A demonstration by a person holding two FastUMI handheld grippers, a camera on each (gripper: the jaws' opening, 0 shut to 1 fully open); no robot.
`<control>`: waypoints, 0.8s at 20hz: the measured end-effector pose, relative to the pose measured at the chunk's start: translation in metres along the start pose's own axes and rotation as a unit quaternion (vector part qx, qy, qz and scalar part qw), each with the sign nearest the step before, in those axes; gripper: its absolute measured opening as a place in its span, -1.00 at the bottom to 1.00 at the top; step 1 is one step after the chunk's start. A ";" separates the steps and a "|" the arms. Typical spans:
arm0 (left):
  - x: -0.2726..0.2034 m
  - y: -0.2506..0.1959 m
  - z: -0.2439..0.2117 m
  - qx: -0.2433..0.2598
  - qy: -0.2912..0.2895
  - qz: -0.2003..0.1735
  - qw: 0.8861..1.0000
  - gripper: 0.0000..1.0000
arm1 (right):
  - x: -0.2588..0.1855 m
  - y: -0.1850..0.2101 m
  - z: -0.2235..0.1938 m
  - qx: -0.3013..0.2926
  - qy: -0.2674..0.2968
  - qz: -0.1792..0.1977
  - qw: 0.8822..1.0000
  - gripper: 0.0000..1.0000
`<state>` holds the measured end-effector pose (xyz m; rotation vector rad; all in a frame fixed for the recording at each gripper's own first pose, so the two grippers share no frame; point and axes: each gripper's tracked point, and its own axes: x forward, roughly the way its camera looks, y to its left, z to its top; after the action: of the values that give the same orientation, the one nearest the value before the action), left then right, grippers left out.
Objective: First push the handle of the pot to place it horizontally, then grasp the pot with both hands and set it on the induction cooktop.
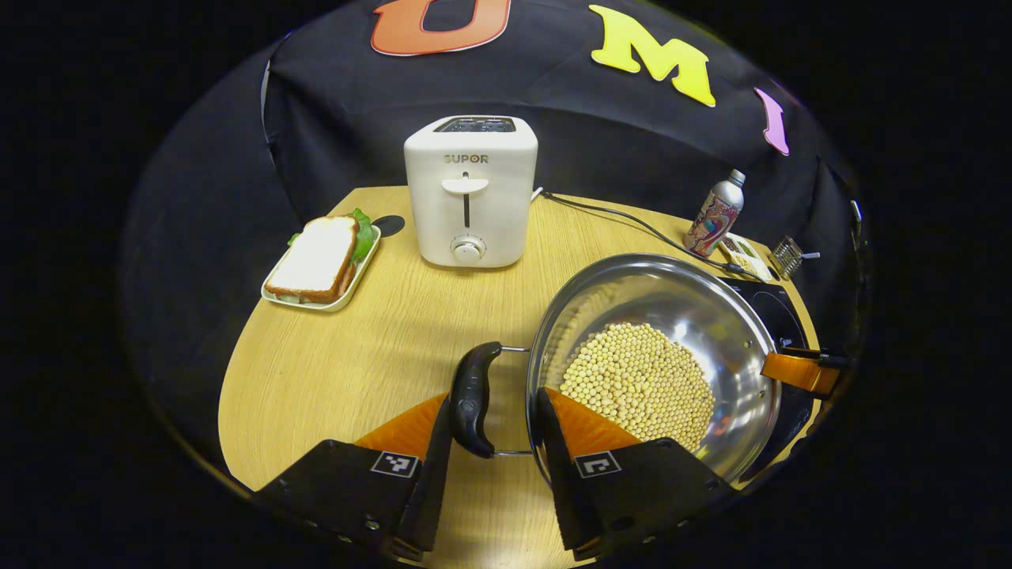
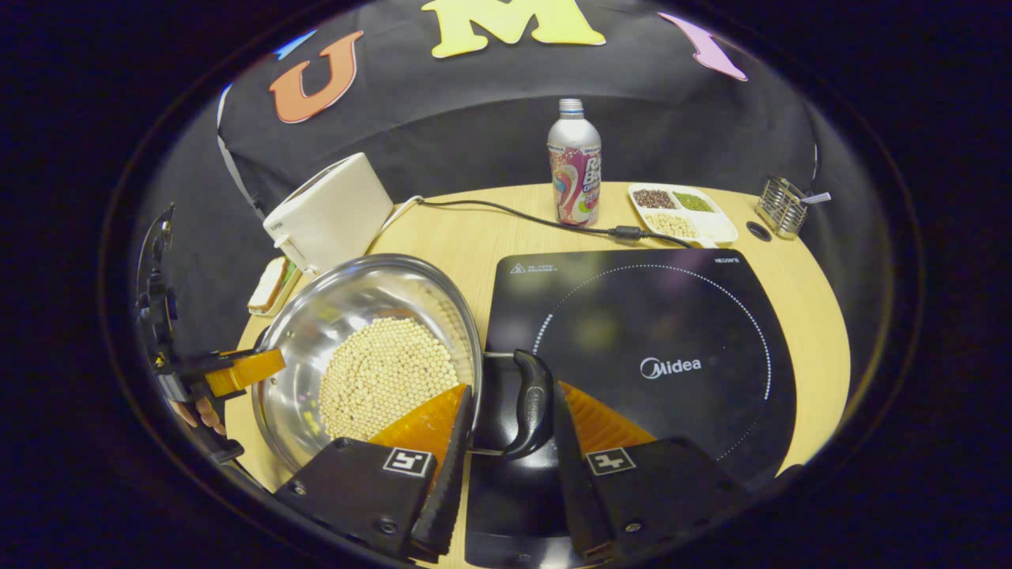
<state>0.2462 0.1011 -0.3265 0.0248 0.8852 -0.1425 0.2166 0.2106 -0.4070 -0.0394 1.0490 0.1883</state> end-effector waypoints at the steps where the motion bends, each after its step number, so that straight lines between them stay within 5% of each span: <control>1: 0.001 0.000 0.000 0.001 0.000 0.001 1.000 0.14 | 0.000 -0.002 0.001 0.001 0.000 -0.002 1.000 0.10; 16: -0.047 -0.003 0.007 -0.010 -0.023 -0.001 1.000 0.13 | -0.056 0.010 0.015 -0.004 -0.026 0.024 0.999 0.12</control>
<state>0.2217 0.1025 -0.2851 0.0027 0.8407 -0.1352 0.2005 0.2145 -0.3511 -0.0159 0.9972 0.2367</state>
